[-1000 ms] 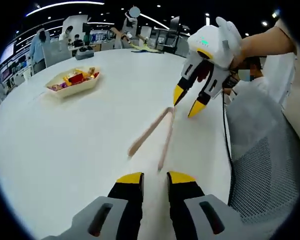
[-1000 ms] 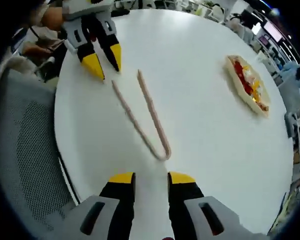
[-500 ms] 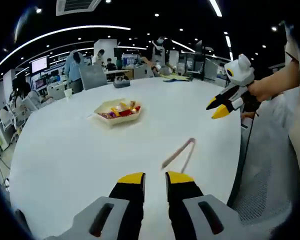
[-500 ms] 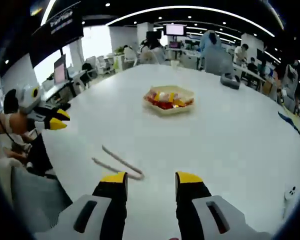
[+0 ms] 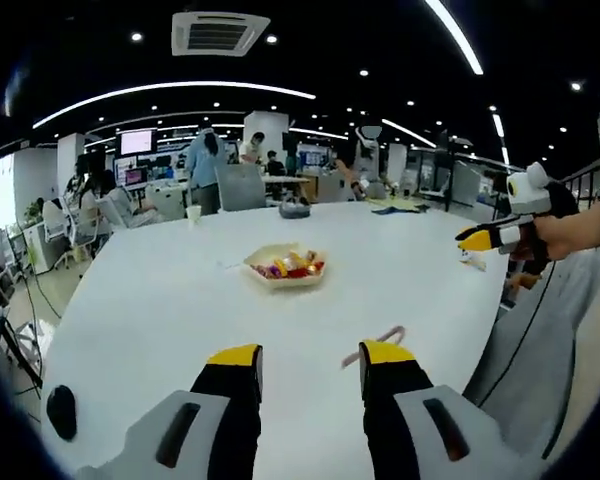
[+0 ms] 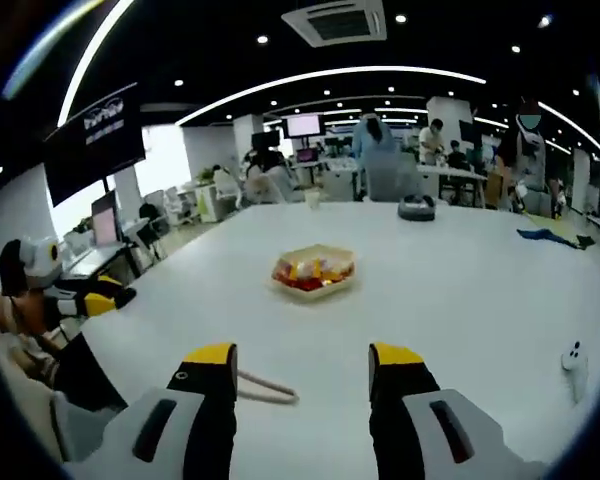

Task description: Place the target food into the container with the food tongs after gripping and lifting it, then release it inside without dropping or visibly crushing the food.

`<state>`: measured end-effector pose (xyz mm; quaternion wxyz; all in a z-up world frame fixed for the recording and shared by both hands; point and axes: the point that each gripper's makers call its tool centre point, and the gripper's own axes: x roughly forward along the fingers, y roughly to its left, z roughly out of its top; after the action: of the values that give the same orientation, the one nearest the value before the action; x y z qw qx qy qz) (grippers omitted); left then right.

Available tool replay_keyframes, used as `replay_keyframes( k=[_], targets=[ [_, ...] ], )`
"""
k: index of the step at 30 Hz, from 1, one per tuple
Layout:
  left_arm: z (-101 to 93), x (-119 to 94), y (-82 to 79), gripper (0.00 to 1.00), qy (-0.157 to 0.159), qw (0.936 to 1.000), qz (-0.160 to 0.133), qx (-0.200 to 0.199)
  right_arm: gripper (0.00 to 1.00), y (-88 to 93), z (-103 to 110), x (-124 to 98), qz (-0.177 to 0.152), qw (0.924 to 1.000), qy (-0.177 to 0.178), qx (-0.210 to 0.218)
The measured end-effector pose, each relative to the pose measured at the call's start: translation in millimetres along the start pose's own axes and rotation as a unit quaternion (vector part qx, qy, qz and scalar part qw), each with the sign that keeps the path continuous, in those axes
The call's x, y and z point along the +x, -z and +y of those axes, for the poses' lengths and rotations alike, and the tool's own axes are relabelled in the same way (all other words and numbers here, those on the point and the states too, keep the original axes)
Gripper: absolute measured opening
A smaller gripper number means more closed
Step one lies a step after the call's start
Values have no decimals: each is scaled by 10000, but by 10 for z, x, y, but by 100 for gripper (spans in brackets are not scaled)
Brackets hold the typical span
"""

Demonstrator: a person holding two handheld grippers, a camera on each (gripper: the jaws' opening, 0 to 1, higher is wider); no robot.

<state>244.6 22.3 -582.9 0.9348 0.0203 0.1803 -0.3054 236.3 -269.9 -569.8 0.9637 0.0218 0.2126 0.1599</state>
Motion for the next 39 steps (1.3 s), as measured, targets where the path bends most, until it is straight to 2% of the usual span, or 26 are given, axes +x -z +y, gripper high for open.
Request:
replay_keyframes(
  k=[4,7,9,17,18,21,25,29,32,33,36,38,39],
  targets=[
    [8,-64,-154,47,-52,9996,-282,-50,62,-139,42,-63,-232,9997,-9,-21],
    [40,-102,-280,56,-175,9981,-590,-21,68,-271,63,-124,-515,9987,-11,49],
    [35,-126,-388,62,-201,9957,-880,205,74,-358,80,-165,-718,9974,-16,65],
    [10,-266,-587,75,-285,9902,-1364,84,87,-485,142,-278,-1041,9945,87,81],
    [15,-280,-596,77,-318,9897,-1392,53,89,-507,160,-296,-1106,9938,110,68],
    [27,-310,-611,84,-366,9885,-1468,-10,97,-594,83,-352,-1360,9892,508,-206],
    [83,-334,-616,98,-500,9866,-1542,-176,100,-685,86,-430,-1656,9836,664,-260],
    [143,-393,-644,99,-611,9845,-1626,-224,100,-696,89,-416,-1749,9823,623,-227],
    [183,-436,-652,99,-710,9827,-1681,-314,100,-592,128,-329,-1419,9884,465,-292],
    [186,-437,-650,99,-726,9825,-1685,-318,100,-601,136,-330,-1428,9882,448,-320],
    [211,-458,-657,99,-818,9807,-1768,-174,100,-686,145,-388,-1771,9827,379,-384],
    [270,-494,-633,99,-1016,9787,-1737,-402,100,-669,129,-388,-1736,9835,363,-354],
    [255,-510,-643,99,-1038,9783,-1756,-374,100,-663,126,-389,-1732,9836,359,-358]
  ],
)
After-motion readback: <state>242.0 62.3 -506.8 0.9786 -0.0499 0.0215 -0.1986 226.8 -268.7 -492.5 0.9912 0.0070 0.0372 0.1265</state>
